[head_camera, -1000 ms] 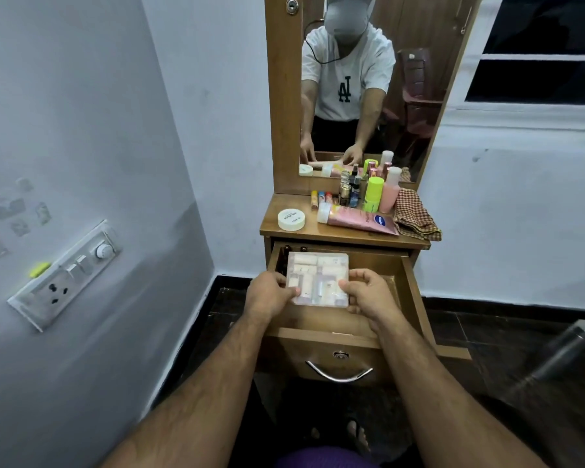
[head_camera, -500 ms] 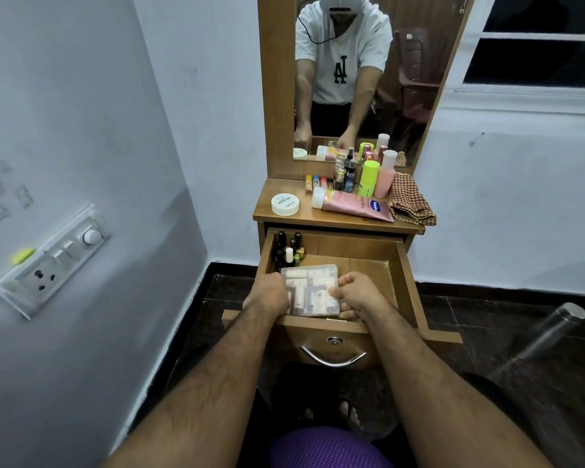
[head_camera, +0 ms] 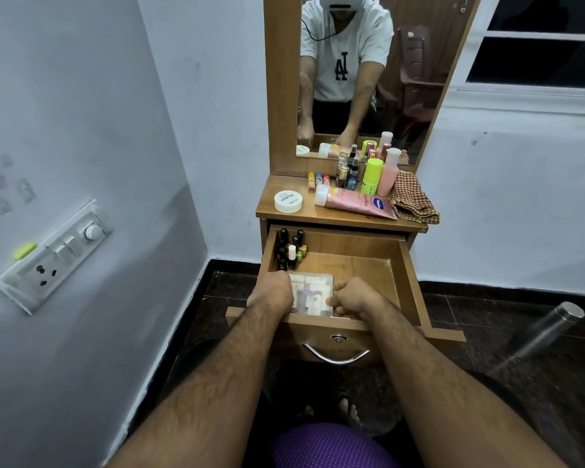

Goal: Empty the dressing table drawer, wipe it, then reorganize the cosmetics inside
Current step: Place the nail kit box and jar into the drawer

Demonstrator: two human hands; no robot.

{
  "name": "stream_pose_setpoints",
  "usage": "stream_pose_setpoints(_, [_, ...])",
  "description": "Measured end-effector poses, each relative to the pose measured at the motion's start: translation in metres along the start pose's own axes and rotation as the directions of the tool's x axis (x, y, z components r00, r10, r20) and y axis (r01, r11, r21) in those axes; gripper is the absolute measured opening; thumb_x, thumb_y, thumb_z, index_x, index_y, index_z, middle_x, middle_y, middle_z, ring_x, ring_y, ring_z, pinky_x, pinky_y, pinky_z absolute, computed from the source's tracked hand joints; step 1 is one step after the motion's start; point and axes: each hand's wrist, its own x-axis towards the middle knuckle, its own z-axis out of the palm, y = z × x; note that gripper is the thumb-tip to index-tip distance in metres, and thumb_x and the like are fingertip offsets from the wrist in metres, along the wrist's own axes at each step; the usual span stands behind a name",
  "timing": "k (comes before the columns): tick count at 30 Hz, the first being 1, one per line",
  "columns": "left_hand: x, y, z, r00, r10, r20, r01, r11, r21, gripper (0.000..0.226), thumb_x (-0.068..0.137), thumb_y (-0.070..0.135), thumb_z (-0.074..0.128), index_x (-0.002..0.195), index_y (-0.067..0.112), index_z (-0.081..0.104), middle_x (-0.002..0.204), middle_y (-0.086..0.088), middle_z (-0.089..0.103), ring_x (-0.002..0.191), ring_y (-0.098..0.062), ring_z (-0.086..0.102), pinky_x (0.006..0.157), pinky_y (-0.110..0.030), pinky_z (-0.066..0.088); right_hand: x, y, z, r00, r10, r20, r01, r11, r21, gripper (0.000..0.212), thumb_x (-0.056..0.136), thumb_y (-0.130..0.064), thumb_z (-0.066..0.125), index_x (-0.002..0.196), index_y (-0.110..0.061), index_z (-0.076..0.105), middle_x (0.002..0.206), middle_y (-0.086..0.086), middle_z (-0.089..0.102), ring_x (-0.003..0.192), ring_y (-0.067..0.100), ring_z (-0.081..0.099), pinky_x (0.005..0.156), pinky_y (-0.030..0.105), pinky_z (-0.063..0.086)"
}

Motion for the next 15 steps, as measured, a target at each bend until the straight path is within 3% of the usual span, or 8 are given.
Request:
stream_pose_setpoints(3, [0.0005,-0.0001,-0.0011,1.0,0.018,-0.013,-0.018,1.0,0.009,0.014,0.091,0.013,0.063,0.103,0.011,0.067,0.097,-0.004,0.063,0.086,-0.019,0.058,0.07,-0.031,0.048,0.0013,0.0,0.003,1.0,-0.009,0.019,0.007,0.99,0.14,0.025,0.093,0.006,0.058,0.105,-0.015,0.057,0.086,0.008,0.069,0.059,0.014,0.058,0.048,0.024,0.045])
stream_pose_setpoints(5, [0.0011,-0.0005,-0.0013,1.0,0.029,-0.011,-0.029,0.999,0.022,0.007,0.091,0.011,0.062,0.096,0.011,0.066,0.1,-0.007,0.065,0.085,-0.02,0.058,0.07,-0.031,0.049,0.0008,0.0003,0.0031,0.999,-0.024,0.033,0.017,0.979,0.203,0.025,0.093,0.01,0.055,0.107,-0.011,0.055,0.083,0.009,0.066,0.06,0.015,0.056,0.051,0.025,0.044])
stream_pose_setpoints(9, [0.0004,-0.0006,-0.001,0.999,0.044,0.022,-0.045,0.998,0.038,0.014,0.091,0.01,0.059,0.102,0.012,0.067,0.104,-0.006,0.065,0.092,-0.021,0.06,0.076,-0.033,0.053,0.0034,0.0036,0.0025,0.996,-0.037,0.076,0.019,0.974,0.225,0.024,0.091,0.013,0.056,0.111,0.0,0.057,0.081,0.013,0.066,0.057,0.016,0.056,0.045,0.023,0.043])
stream_pose_setpoints(15, [0.0022,-0.0005,-0.0006,0.997,0.066,0.045,-0.069,0.996,0.062,0.022,0.092,0.01,0.056,0.11,0.015,0.066,0.114,-0.006,0.063,0.101,-0.022,0.059,0.085,-0.037,0.054,0.0097,0.0061,0.0014,0.995,-0.063,0.072,0.045,0.974,0.223,0.031,0.087,0.017,0.056,0.106,-0.007,0.058,0.091,0.017,0.064,0.063,0.019,0.06,0.045,0.022,0.048])
